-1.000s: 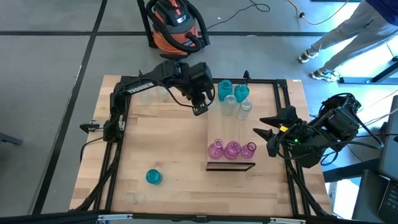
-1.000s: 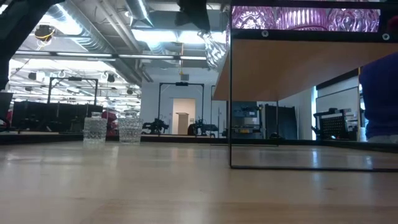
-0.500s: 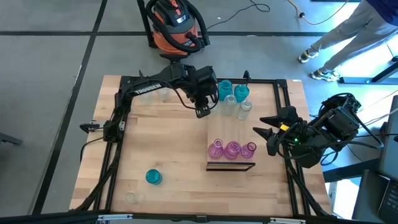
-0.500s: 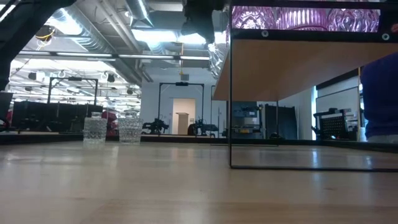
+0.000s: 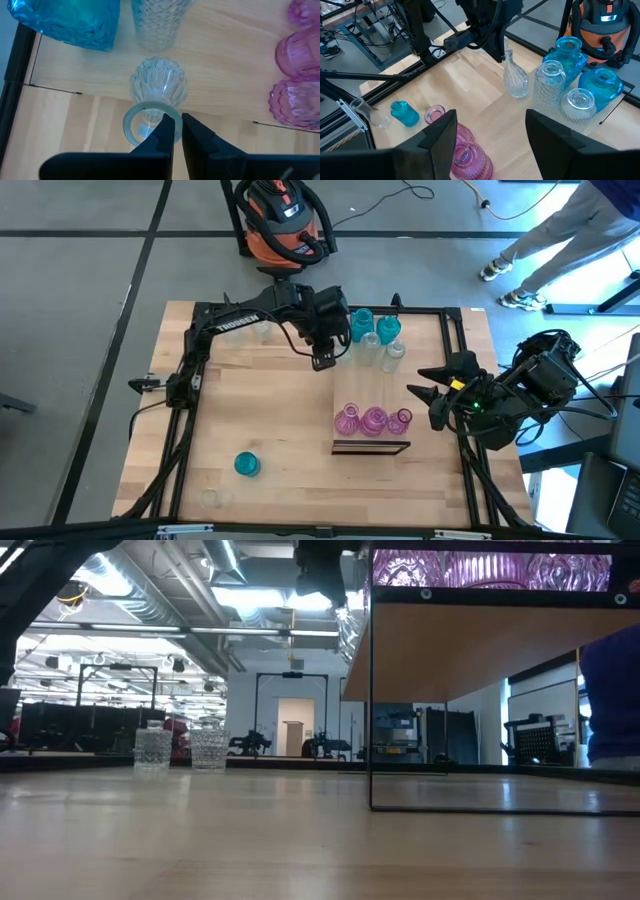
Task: Sort vases onto shelf
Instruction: Put the transparent vase on the shelf aligned with the other transparent vase
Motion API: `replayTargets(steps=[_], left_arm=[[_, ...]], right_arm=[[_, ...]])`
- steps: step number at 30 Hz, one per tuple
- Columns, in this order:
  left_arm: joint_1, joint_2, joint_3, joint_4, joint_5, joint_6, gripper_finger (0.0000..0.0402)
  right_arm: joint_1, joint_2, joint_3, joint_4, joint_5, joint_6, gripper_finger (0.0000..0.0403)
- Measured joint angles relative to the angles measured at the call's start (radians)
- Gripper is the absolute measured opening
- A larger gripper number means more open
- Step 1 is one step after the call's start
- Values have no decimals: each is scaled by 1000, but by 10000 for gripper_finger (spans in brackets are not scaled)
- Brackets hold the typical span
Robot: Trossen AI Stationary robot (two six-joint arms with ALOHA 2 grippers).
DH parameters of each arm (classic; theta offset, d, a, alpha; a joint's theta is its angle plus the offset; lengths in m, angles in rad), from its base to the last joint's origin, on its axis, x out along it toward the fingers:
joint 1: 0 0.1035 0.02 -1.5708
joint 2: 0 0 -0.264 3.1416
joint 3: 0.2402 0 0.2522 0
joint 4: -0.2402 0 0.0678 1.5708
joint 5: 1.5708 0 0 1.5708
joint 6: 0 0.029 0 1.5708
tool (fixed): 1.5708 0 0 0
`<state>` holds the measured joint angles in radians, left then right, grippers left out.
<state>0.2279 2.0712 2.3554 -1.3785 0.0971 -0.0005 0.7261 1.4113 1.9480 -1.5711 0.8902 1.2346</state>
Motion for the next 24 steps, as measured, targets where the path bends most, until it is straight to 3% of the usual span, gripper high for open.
replayTargets(steps=[9, 20, 24], left_arm=[[-15, 0, 0, 1, -16, 191, 18], [-48, 0, 0, -5, -230, 652, 19], [-47, 0, 0, -1, -203, 700, 19]], right_arm=[[0, 0, 0, 0, 0, -5, 218], [0, 0, 0, 0, 0, -5, 218], [0, 0, 0, 0, 0, -5, 218]])
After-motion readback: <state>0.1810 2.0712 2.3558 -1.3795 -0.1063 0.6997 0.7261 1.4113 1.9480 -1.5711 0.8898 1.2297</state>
